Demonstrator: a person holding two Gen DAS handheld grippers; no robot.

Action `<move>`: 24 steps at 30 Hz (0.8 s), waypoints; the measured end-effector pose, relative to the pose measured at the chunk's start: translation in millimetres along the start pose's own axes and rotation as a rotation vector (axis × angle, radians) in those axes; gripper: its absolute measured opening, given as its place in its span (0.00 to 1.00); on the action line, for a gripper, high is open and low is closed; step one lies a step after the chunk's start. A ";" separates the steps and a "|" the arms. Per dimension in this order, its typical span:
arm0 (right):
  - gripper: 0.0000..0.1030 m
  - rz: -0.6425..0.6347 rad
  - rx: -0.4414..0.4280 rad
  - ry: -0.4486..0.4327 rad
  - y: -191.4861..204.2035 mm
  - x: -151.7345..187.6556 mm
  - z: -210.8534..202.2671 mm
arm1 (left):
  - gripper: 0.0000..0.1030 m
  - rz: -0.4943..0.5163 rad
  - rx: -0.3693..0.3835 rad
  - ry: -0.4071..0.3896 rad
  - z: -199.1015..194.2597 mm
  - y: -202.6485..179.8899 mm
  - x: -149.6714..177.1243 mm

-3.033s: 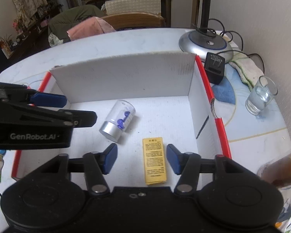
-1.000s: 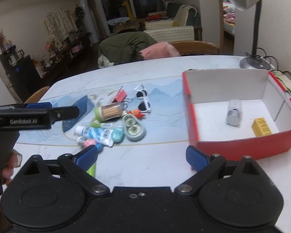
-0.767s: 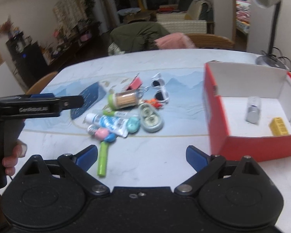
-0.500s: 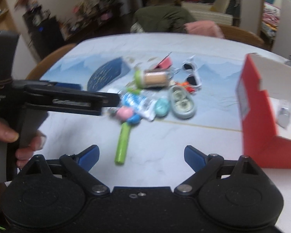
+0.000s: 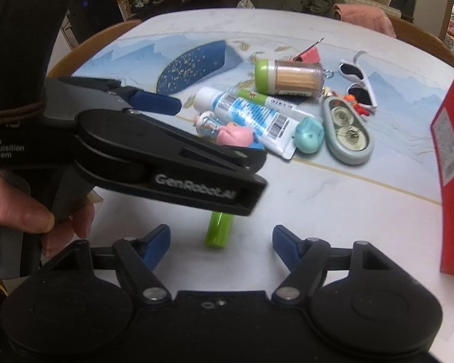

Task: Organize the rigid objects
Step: 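Grasp the green highlighter with the right gripper while the left grasps the pink-haired doll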

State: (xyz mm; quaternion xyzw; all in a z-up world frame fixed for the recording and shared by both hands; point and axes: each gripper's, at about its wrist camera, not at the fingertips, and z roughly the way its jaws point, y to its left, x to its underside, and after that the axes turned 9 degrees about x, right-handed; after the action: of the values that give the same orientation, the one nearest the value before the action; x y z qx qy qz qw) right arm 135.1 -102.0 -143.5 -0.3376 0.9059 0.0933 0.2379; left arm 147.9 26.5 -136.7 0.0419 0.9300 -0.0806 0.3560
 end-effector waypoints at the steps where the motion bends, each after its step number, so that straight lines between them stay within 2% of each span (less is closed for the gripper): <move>1: 0.63 -0.001 -0.003 0.003 0.5 -0.6 2.3 | 1.00 0.004 0.000 0.000 1.7 -0.3 -0.5; 3: 0.52 -0.001 -0.009 0.005 0.3 -1.4 5.3 | 0.99 0.016 0.000 0.003 4.6 -1.5 -0.4; 7: 0.47 -0.022 0.002 -0.003 2.4 -1.7 9.0 | 0.99 0.037 -0.005 0.003 8.6 -4.4 0.6; 10: 0.40 -0.046 0.012 -0.010 5.4 -2.3 11.2 | 0.99 0.054 -0.010 -0.003 9.8 -6.4 0.6; 15: 0.32 -0.068 0.030 -0.016 8.1 -3.7 14.2 | 0.95 0.039 -0.013 0.004 12.0 -4.0 0.9; 18: 0.28 -0.088 0.046 -0.018 10.9 -4.6 15.2 | 0.86 0.029 -0.012 0.015 13.8 -2.0 1.2; 20: 0.28 -0.098 0.053 -0.019 12.6 -4.8 15.8 | 0.84 0.022 -0.011 0.021 14.2 -0.9 1.6; 24: 0.15 -0.104 0.066 -0.021 12.7 -5.1 16.7 | 0.75 0.000 -0.008 0.029 13.9 2.4 1.0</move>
State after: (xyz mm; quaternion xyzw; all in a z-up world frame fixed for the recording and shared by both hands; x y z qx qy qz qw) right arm 136.3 -84.0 -155.4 -0.3753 0.8872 0.0542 0.2628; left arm 156.6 26.4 -147.9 0.0417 0.9354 -0.0763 0.3427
